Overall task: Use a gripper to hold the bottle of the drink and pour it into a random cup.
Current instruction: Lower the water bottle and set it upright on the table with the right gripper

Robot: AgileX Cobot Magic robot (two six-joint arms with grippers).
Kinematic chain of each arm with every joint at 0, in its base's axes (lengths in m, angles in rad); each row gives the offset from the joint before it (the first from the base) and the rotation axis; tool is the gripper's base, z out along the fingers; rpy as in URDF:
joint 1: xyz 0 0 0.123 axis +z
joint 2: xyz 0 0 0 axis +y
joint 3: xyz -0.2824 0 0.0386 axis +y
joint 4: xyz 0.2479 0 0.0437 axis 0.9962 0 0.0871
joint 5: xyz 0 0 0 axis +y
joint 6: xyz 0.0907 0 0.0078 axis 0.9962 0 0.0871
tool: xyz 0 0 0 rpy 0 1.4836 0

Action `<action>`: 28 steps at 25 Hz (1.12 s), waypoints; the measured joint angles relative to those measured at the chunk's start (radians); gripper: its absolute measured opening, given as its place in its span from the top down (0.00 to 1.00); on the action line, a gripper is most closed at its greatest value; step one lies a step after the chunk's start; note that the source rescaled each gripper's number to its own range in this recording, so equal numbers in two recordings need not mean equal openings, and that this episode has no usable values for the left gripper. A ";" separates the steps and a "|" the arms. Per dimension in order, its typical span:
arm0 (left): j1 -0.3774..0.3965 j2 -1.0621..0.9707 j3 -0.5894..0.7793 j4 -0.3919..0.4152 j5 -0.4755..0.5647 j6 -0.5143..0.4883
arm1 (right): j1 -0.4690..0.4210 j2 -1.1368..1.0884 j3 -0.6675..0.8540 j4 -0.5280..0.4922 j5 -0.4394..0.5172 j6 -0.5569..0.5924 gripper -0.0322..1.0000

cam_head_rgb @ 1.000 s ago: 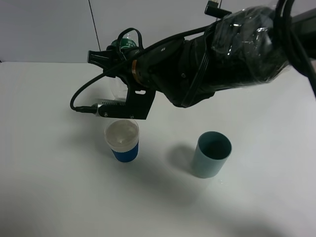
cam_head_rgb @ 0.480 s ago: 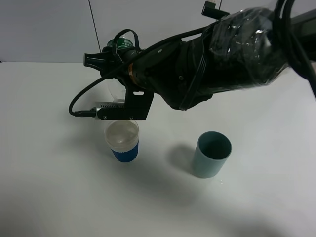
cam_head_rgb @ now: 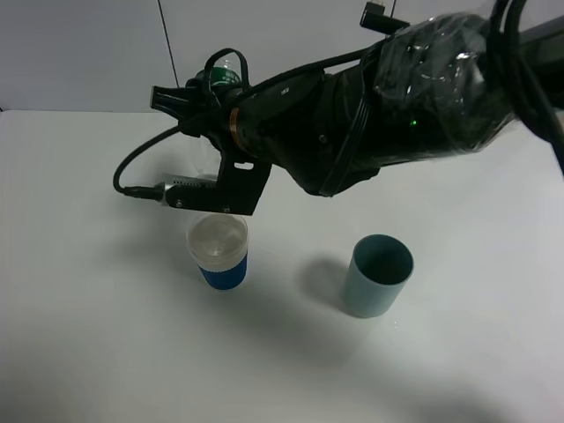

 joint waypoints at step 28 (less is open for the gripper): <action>0.000 0.000 0.000 0.002 0.000 0.000 | -0.315 -0.177 -0.002 0.802 -0.199 1.252 0.97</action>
